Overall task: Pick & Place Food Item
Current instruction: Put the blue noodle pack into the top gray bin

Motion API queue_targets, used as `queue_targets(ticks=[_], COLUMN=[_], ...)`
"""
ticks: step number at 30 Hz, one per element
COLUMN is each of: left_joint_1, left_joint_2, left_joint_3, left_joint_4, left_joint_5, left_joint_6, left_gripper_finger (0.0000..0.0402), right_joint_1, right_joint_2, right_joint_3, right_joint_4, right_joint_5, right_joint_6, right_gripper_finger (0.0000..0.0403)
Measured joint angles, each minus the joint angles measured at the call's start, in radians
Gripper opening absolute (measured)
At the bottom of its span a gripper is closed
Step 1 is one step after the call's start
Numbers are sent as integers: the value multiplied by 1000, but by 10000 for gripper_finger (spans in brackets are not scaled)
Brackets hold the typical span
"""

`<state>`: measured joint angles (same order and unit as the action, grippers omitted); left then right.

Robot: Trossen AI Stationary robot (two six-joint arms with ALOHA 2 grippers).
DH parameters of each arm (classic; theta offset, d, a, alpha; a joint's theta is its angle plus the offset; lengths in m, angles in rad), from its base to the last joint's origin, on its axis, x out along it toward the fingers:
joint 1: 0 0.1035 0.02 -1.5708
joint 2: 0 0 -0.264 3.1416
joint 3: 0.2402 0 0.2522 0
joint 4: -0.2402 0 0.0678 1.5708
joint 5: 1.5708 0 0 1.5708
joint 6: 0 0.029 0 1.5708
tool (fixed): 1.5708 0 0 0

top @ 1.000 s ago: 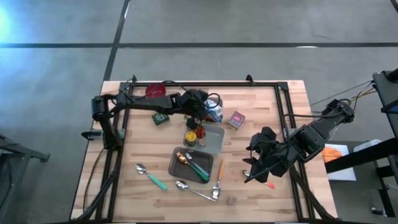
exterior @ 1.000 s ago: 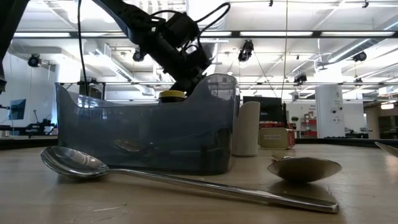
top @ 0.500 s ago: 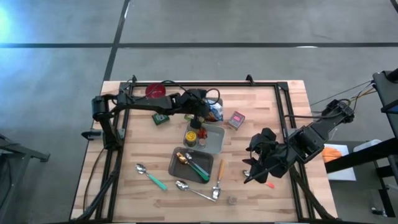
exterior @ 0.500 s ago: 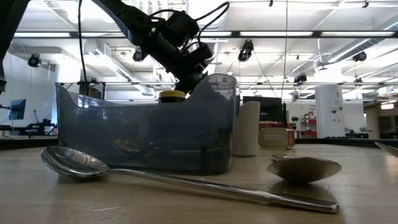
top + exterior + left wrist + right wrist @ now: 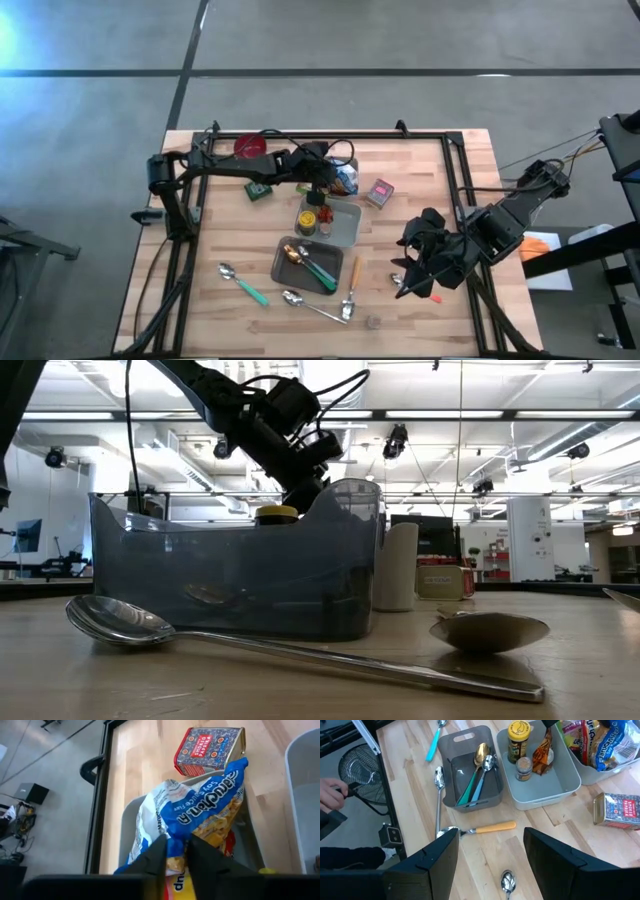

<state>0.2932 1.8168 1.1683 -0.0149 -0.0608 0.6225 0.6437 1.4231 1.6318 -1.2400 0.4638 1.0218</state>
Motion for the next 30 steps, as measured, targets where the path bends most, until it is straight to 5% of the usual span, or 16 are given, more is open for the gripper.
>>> queue_targets(ticks=[9, 18, 24, 28, 30], left_joint_1=[-1, -2, -23, -68, -83], left_joint_2=[-18, -113, -139, -118, -106], left_joint_3=[19, 46, 52, 52, 52], left_joint_4=[-8, -36, -82, -55, -38], left_joint_5=[-91, -125, 200, 222, 201], left_joint_6=[-38, -211, -444, -499, -519], left_gripper_finger=[195, 231, 157, 37, 13], right_joint_1=[0, 0, 0, -1, -1], right_joint_2=[0, 0, 0, 0, 0], right_joint_3=[0, 0, 0, 0, 0], right_joint_4=[0, 0, 0, 5, 7], right_joint_5=[0, 1, 10, 14, 16], right_joint_6=[0, -4, -9, -9, -8], right_gripper_finger=[221, 221, 221, 221, 221])
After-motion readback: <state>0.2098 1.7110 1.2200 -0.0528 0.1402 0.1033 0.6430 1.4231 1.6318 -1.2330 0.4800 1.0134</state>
